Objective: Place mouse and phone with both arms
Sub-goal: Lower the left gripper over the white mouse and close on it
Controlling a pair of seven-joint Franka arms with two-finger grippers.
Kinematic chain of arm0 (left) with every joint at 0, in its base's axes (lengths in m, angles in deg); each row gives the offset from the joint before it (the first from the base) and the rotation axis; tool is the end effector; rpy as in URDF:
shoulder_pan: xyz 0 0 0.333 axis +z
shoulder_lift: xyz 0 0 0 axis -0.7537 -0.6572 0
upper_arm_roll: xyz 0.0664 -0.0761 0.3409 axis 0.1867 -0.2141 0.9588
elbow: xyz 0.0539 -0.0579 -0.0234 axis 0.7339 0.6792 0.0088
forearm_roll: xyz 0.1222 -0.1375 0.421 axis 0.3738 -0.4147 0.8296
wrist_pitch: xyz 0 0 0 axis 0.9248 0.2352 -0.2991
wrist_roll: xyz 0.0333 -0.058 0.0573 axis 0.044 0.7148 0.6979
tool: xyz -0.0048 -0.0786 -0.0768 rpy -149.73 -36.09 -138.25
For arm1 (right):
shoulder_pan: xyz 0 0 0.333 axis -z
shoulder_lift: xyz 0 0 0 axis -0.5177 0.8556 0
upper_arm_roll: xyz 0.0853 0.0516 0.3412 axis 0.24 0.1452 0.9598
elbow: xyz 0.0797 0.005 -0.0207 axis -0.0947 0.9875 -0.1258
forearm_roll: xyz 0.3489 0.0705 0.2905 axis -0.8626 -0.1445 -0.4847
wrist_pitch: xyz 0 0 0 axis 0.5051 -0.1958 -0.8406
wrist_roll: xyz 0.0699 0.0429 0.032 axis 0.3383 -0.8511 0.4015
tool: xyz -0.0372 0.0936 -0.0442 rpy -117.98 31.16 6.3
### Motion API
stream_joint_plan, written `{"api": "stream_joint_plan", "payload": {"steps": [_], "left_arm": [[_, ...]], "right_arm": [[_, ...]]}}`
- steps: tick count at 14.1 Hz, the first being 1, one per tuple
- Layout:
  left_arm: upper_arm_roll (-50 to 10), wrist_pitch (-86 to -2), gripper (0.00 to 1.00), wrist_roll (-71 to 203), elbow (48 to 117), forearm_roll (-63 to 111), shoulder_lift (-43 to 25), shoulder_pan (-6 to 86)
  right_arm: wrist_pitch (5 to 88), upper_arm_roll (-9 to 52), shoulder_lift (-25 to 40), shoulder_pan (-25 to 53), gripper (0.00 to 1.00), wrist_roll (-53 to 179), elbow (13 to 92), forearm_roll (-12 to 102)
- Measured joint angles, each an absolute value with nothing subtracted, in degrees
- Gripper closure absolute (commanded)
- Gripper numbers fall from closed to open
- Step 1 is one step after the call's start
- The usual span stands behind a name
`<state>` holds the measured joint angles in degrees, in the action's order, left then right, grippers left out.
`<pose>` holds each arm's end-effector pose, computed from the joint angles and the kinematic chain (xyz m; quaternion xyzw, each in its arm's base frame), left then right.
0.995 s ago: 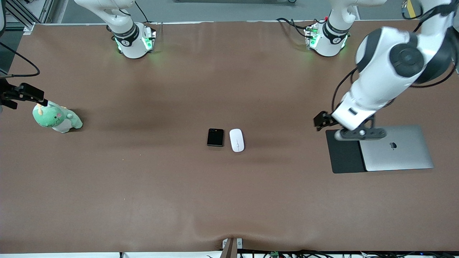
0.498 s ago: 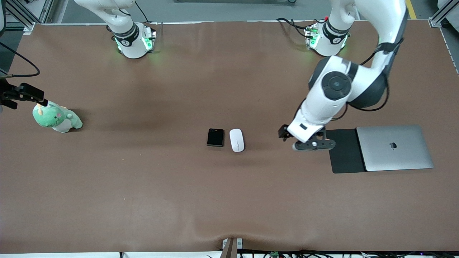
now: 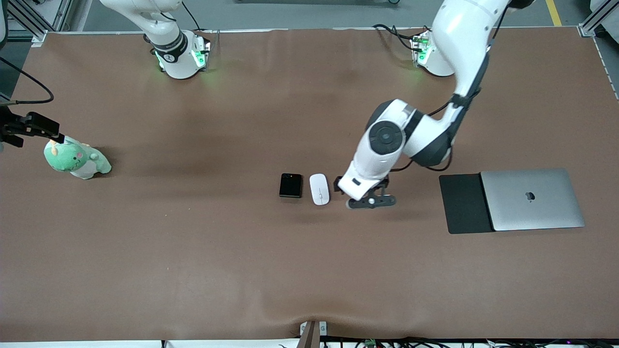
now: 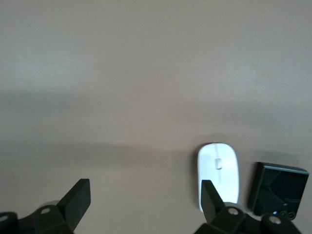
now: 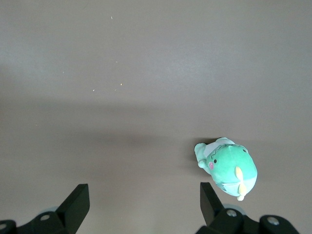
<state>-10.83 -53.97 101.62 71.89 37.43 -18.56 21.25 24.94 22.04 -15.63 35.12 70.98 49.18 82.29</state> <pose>0.6404 -0.4519 0.2875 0.9987 0.0427 0.0079 0.0267 0.6213 -0.0931 0.6092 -0.9990 -0.0406 0.0201 0.0027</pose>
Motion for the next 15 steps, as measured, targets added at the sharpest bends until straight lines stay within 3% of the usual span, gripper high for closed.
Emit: {"api": "stream_joint_plan", "payload": {"steps": [5, 15], "left_arm": [[-10.61, -54.80, 0.00, 106.67, 65.98, 39.47, -25.43, 17.65], [-10.28, -58.85, 0.00, 109.14, 63.50, 41.83, -32.18, 14.05]], "right_arm": [[24.94, 22.03, -15.63, 35.13, 0.00, 70.98, 49.20, 82.29], [24.94, 21.98, -15.63, 35.16, 0.00, 71.01, 49.22, 82.29]]}}
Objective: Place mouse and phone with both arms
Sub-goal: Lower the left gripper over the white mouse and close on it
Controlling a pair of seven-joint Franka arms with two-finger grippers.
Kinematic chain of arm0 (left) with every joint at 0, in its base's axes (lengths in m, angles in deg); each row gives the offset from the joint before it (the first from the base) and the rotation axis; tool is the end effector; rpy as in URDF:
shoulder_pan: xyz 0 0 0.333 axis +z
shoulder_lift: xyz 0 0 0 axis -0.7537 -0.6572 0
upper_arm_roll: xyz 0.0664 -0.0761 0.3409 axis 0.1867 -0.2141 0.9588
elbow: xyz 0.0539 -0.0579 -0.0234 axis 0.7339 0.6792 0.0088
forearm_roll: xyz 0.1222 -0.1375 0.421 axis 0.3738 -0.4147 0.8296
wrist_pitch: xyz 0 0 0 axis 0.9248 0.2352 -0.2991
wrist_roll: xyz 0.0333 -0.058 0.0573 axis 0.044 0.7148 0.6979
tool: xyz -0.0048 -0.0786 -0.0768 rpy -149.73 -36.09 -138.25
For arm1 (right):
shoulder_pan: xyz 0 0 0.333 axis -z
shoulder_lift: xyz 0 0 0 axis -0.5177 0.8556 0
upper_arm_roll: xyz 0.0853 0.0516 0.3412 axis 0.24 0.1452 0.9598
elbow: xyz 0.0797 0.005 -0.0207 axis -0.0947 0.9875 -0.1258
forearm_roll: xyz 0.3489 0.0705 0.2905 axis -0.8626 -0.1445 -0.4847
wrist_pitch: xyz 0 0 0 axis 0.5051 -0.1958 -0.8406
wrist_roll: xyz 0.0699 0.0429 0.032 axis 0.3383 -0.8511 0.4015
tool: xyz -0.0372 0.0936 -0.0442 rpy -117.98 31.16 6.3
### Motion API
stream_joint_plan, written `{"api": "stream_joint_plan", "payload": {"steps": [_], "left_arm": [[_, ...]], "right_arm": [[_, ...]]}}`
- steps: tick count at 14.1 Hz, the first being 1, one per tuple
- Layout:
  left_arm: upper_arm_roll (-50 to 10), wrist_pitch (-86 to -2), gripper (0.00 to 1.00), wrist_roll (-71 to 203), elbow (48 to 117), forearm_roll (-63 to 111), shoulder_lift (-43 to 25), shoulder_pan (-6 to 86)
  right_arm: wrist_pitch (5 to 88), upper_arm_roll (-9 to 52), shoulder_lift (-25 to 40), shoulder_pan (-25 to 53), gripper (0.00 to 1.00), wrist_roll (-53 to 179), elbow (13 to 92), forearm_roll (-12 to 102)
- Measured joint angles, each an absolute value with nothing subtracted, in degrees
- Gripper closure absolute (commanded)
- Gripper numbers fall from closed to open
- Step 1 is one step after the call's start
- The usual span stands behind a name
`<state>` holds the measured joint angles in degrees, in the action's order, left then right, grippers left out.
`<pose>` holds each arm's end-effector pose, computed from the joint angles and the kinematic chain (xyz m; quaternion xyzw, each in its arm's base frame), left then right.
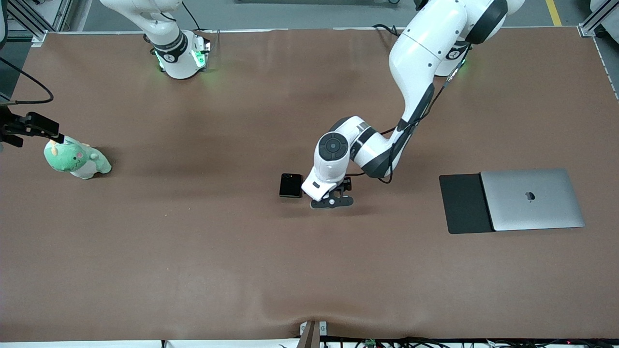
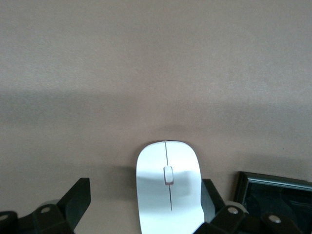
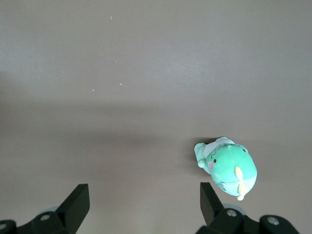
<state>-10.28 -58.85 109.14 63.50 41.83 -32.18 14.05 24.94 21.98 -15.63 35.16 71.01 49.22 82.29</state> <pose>0.6107 -0.5395 0.1792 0.9992 0.0339 0.0157 0.0143 0.6210 -0.0942 0.6088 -0.9990 -0.0400 0.0204 0.0028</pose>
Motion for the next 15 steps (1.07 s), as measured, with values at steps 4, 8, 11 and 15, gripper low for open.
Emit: {"api": "stream_joint_plan", "payload": {"steps": [4, 8, 11, 15], "left_arm": [[-10.26, -60.03, 0.00, 109.14, 62.16, 42.18, -33.65, 13.61], [-10.26, -60.90, 0.00, 109.14, 61.50, 42.18, -34.31, 13.59], [-10.26, -60.95, 0.00, 109.14, 61.46, 42.18, -34.77, 13.40], [-10.27, -60.99, 0.03, 109.39, 61.45, 42.18, -35.77, 12.56]], "right_arm": [[24.94, 21.90, -15.63, 35.20, 0.00, 71.14, 49.22, 82.29], [24.94, 21.84, -15.63, 35.22, 0.00, 71.32, 49.23, 82.29], [24.93, 21.84, -15.63, 35.23, 0.00, 71.35, 49.24, 82.29], [24.92, 21.84, -15.63, 35.23, 0.00, 71.37, 49.26, 82.29]]}}
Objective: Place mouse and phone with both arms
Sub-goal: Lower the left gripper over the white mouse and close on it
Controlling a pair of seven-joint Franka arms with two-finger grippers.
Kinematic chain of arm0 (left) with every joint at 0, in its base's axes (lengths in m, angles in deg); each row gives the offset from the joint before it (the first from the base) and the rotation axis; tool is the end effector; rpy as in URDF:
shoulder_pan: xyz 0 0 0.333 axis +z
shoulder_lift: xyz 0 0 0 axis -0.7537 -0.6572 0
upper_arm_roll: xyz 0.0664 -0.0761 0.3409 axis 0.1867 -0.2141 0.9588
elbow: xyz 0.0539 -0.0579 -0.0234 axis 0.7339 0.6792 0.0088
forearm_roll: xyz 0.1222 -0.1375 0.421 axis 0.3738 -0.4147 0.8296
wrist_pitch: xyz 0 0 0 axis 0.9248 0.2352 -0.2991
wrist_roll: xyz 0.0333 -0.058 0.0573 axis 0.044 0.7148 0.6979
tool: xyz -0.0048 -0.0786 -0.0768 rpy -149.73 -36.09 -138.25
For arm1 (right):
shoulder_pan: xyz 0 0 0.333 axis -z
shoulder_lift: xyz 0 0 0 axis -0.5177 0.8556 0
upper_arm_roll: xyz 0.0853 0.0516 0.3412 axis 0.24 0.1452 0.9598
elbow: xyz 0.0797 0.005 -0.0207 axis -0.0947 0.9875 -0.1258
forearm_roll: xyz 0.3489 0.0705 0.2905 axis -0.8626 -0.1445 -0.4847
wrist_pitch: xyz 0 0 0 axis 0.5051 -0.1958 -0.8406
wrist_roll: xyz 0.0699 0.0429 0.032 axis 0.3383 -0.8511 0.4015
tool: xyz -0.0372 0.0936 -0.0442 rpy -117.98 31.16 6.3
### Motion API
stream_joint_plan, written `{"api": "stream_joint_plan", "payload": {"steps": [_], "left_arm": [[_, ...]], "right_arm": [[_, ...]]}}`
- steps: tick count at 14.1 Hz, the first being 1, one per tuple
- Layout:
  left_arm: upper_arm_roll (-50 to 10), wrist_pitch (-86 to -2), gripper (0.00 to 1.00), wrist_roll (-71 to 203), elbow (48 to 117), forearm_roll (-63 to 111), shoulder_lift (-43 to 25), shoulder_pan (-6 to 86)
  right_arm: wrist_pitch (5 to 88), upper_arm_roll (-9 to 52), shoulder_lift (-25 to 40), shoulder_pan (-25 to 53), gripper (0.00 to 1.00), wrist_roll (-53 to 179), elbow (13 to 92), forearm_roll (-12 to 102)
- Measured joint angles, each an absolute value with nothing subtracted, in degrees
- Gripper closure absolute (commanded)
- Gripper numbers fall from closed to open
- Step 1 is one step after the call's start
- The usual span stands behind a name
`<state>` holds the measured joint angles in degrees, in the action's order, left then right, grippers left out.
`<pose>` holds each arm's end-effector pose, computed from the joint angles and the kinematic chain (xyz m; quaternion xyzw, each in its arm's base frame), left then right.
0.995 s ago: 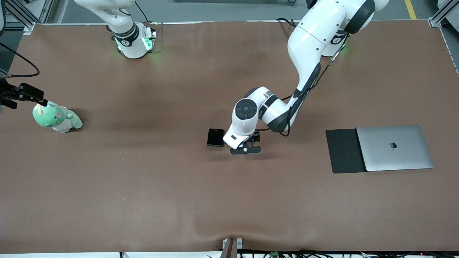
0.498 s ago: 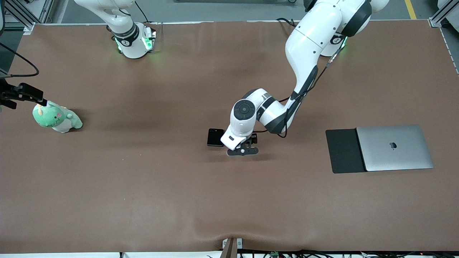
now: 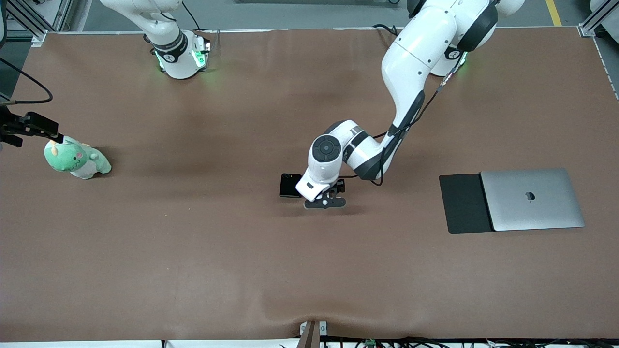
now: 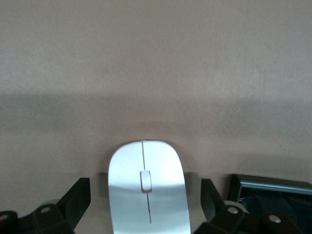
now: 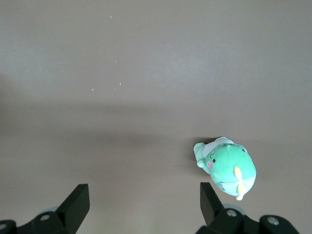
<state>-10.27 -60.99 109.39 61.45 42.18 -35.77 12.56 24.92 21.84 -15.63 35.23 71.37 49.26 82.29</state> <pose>0.6010 -0.5582 0.1492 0.9994 0.0232 0.0178 0.0200 0.6206 -0.0964 0.6084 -0.9989 -0.0413 0.0209 0.0030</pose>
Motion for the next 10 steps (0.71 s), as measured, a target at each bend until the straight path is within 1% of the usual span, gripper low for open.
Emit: {"api": "stream_joint_plan", "payload": {"steps": [1, 3, 7, 10], "left_arm": [[-10.27, -61.04, 0.21, 109.91, 61.44, 42.18, -35.91, 12.36], [-10.26, -61.07, 0.47, 110.29, 61.30, 42.18, -35.92, 12.26], [-10.12, -61.07, 0.55, 110.39, 60.71, 42.19, -35.91, 12.29], [-9.93, -60.65, 0.57, 111.66, 60.38, 42.19, -35.42, 12.53]], "right_arm": [[24.92, 21.83, -15.63, 35.24, 0.00, 71.46, 49.26, 82.29], [24.92, 21.78, -15.63, 35.32, 0.00, 72.01, 49.27, 82.29], [24.92, 21.77, -15.62, 35.72, 0.00, 72.54, 49.31, 82.29], [24.92, 21.82, -15.62, 35.78, 0.00, 72.70, 49.33, 82.29]]}}
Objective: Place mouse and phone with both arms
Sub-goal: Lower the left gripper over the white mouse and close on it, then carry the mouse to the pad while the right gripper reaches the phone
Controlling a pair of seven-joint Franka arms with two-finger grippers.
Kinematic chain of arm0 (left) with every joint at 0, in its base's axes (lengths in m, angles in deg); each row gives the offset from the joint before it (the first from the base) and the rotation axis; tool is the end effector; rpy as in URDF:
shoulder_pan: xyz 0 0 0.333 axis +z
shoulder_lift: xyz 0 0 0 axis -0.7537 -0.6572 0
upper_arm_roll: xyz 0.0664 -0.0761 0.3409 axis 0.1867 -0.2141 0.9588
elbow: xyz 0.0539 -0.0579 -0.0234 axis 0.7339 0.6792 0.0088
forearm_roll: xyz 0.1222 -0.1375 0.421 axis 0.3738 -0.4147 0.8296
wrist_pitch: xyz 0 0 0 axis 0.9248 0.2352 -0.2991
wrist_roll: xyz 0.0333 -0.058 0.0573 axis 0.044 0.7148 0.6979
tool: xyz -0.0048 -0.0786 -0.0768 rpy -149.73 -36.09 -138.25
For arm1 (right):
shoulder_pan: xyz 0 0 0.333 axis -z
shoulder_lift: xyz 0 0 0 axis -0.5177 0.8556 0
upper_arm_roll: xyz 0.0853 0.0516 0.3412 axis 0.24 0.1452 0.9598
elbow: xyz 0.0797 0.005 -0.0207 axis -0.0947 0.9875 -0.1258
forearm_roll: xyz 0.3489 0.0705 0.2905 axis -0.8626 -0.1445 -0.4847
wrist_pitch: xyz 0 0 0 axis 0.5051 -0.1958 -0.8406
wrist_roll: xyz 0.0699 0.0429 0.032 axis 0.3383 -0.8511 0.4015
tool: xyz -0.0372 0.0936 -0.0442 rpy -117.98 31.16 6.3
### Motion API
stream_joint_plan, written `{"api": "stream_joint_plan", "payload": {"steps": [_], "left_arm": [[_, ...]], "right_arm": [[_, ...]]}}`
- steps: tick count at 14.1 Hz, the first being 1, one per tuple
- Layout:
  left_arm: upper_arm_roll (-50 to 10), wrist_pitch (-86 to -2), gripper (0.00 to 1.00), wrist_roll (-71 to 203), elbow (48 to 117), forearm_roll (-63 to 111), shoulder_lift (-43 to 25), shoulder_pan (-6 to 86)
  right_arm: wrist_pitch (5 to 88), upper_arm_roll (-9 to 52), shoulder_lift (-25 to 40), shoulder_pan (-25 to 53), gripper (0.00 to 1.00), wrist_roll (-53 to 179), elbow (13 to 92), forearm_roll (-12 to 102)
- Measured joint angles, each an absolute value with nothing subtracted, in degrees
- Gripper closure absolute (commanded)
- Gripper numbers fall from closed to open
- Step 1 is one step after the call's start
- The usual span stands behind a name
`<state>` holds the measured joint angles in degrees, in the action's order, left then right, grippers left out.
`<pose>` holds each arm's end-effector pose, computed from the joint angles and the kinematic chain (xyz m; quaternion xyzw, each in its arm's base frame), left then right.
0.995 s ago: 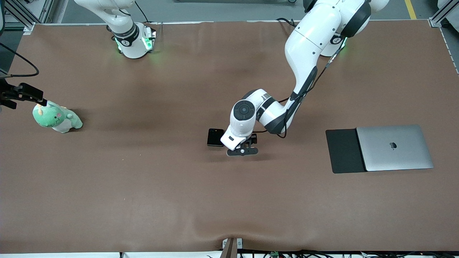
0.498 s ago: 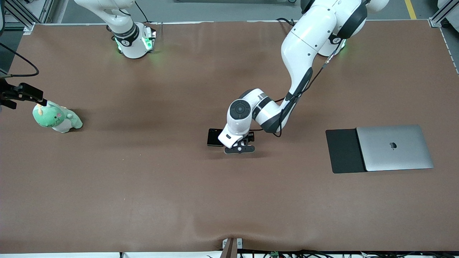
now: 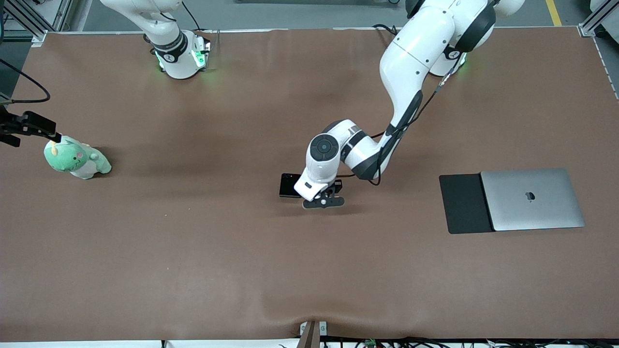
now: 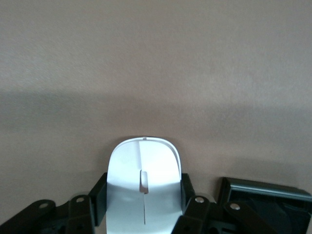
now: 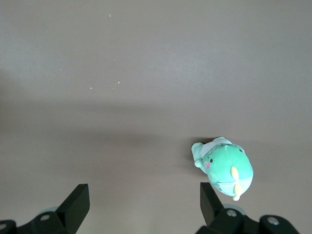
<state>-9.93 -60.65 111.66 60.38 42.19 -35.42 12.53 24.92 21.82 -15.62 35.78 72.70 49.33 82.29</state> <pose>0.6090 -0.5591 0.1624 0.9983 0.0455 0.0261 0.0245 0.6196 -0.1026 0.6077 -0.9986 -0.0479 0.0215 0.0035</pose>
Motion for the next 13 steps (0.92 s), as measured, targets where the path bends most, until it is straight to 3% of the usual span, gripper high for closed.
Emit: {"api": "stream_joint_plan", "payload": {"steps": [5, 10, 13], "left_arm": [[-9.64, -59.03, 0.58, 111.58, 62.39, 42.46, -31.32, 14.82], [-9.62, -58.80, 0.58, 103.65, 73.89, 42.91, -20.20, 22.87], [-9.77, -58.79, 0.57, 96.95, 80.33, 42.92, -14.48, 29.64]], "right_arm": [[25.19, 23.02, -14.77, 32.52, 0.00, 72.59, 49.43, 81.87], [31.78, 23.85, -8.66, 15.44, 0.00, 53.54, 49.65, 80.67], [40.27, 23.98, -2.16, 6.09, 0.00, 42.64, 49.88, 78.81]]}}
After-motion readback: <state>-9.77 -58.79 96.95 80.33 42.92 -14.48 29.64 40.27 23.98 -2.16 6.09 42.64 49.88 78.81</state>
